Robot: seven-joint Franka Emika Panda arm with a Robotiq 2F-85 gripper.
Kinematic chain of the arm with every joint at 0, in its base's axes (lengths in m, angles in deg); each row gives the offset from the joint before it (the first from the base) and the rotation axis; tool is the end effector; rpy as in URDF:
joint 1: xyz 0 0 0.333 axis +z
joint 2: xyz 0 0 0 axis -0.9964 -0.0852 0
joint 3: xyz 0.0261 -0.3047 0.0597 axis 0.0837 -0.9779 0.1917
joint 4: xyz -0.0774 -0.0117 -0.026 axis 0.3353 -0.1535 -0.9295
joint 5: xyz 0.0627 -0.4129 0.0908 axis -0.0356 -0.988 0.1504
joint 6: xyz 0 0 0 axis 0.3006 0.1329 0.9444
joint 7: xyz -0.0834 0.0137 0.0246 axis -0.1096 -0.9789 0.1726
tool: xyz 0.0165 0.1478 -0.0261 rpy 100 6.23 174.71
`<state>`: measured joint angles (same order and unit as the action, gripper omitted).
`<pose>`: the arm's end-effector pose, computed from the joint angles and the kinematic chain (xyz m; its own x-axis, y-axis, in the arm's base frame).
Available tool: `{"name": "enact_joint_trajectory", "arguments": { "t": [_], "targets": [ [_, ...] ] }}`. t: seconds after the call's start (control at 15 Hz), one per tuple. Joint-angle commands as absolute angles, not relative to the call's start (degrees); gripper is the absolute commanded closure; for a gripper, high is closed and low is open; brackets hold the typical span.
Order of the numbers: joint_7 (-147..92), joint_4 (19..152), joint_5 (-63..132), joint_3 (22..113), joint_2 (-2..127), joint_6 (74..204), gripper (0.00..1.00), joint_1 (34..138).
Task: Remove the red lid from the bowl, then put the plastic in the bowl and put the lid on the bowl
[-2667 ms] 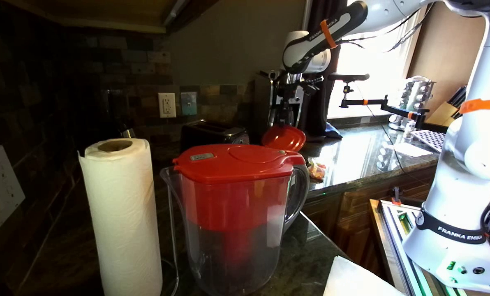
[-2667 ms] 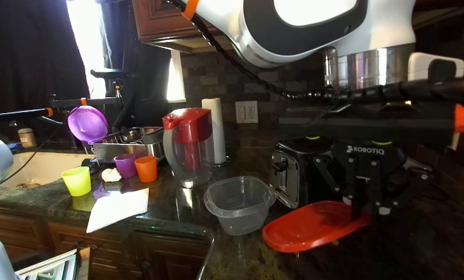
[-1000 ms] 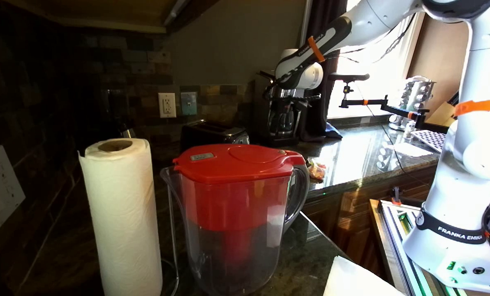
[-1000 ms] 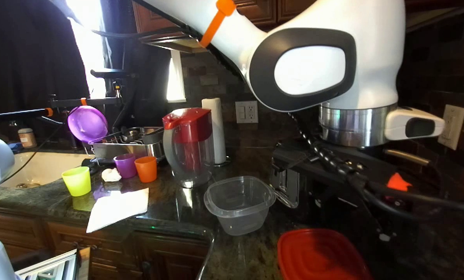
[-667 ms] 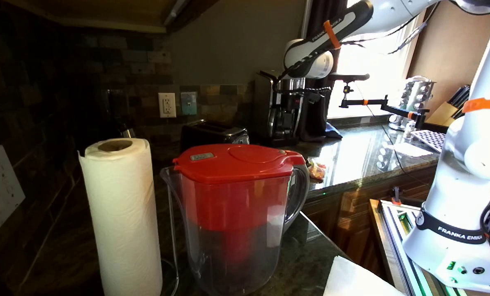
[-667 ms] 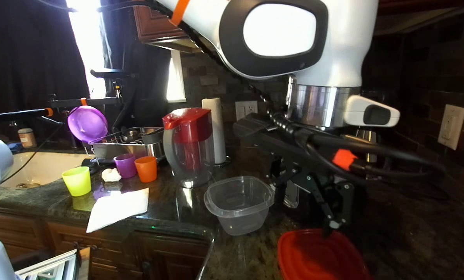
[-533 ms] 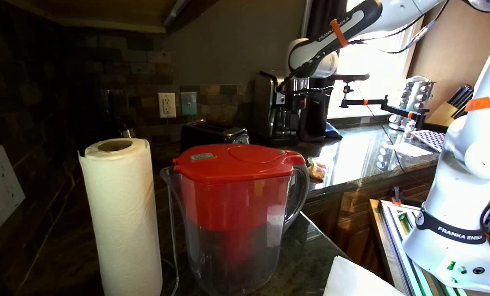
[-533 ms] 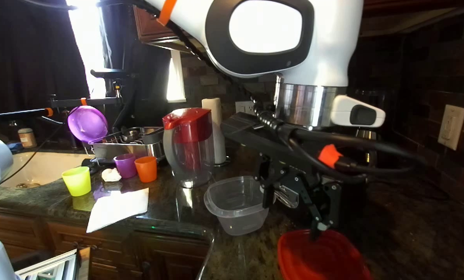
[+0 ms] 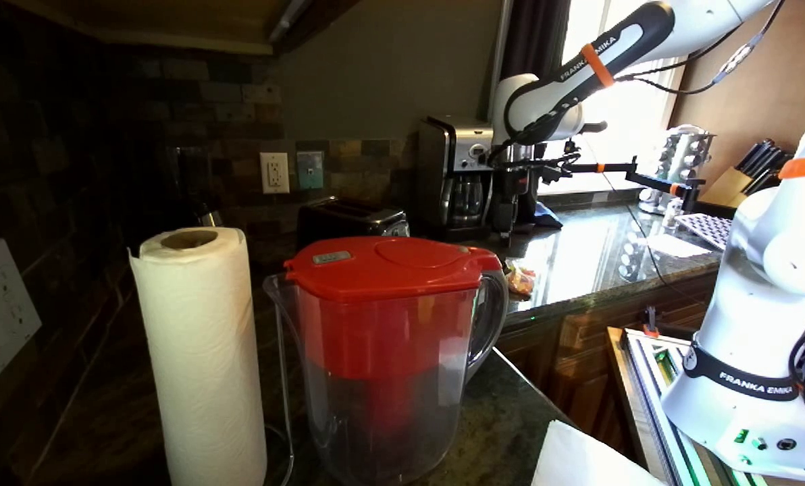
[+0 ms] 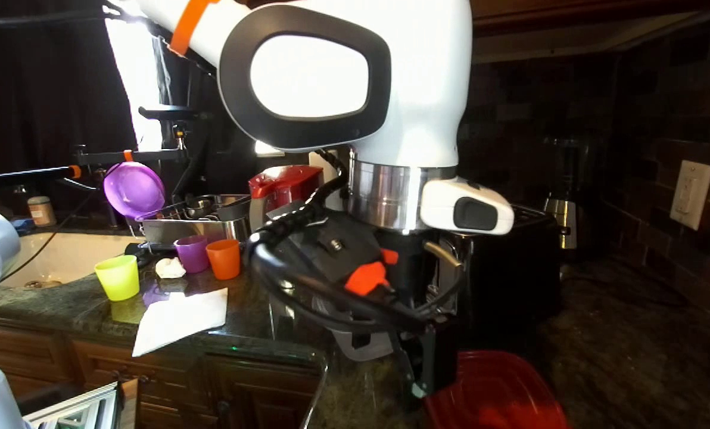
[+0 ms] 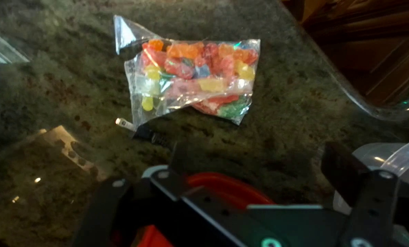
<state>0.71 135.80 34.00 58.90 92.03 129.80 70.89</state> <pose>0.4113 -0.2051 0.2888 0.9971 -0.0112 -0.0751 -0.0143 -0.9991 -0.0403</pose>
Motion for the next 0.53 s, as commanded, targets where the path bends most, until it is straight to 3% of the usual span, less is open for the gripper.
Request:
{"name": "enact_joint_trajectory", "arguments": {
  "t": [0.0,0.47],
  "targets": [
    [-8.59,140.75,34.78,57.67,96.01,132.23,0.00,70.41],
    [-24.69,141.15,34.89,57.18,93.75,134.27,0.00,68.05]
  ]
}}
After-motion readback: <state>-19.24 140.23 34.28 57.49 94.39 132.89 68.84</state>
